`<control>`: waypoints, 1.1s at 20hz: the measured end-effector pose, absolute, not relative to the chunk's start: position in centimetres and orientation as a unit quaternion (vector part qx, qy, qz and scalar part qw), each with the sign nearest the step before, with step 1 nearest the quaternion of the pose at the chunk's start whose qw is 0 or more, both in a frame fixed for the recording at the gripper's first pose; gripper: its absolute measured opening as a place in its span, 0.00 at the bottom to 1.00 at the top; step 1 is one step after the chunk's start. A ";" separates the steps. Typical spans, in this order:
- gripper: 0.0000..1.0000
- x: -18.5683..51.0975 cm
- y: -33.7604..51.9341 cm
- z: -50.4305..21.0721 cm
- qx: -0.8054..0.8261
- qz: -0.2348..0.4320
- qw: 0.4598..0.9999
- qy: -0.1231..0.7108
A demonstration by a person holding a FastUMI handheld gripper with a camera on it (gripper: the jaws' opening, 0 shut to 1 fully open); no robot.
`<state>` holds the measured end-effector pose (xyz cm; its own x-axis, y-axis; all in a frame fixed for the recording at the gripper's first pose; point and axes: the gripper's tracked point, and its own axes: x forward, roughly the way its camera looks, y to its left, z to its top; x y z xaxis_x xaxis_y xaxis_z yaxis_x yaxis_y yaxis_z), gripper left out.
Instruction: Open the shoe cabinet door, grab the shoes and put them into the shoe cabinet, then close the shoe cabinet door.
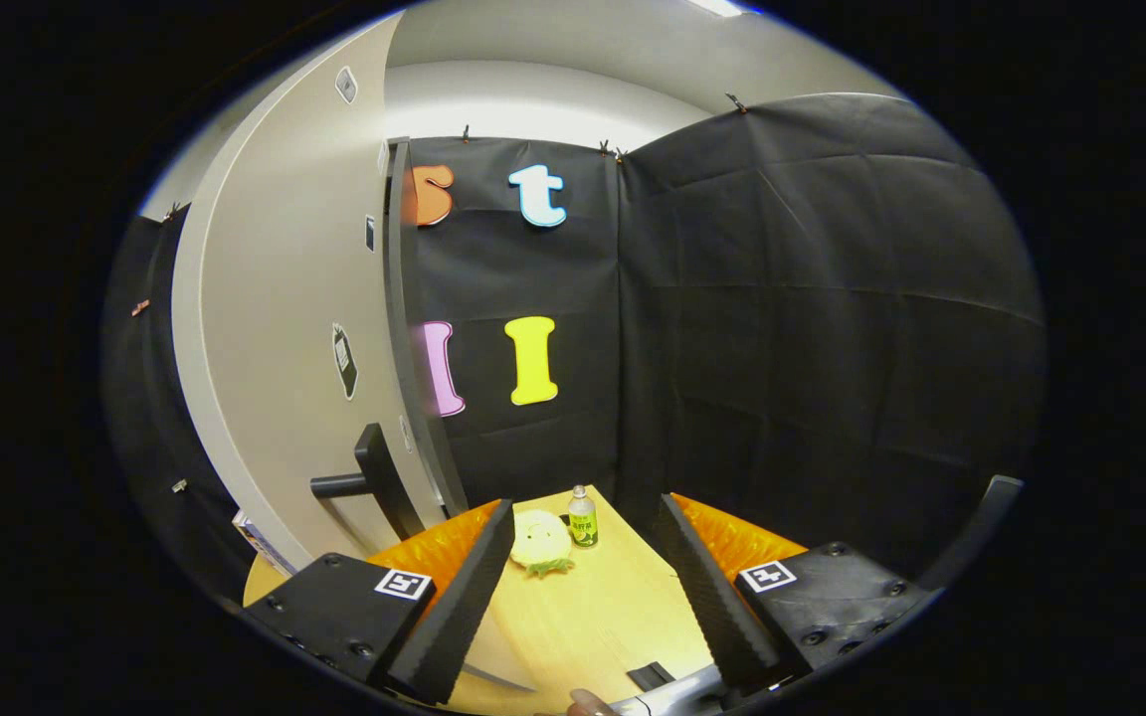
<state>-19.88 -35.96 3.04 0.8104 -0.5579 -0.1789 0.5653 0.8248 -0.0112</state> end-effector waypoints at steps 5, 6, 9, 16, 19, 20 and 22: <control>0.96 -20.1 -33.1 2.7 0.029 -0.295 0.951 0.088; 0.96 -20.1 -32.3 2.7 0.029 -0.295 0.951 0.089; 0.96 -19.8 -29.6 2.3 0.032 -0.294 0.951 0.092; 0.96 -18.1 -23.2 1.6 0.028 -0.290 0.952 0.094; 0.96 -16.8 -20.4 1.3 0.027 -0.281 0.955 0.090; 0.96 -16.2 -19.6 1.2 0.028 -0.277 0.956 0.089; 0.96 -15.2 -17.7 1.0 0.027 -0.265 0.960 0.087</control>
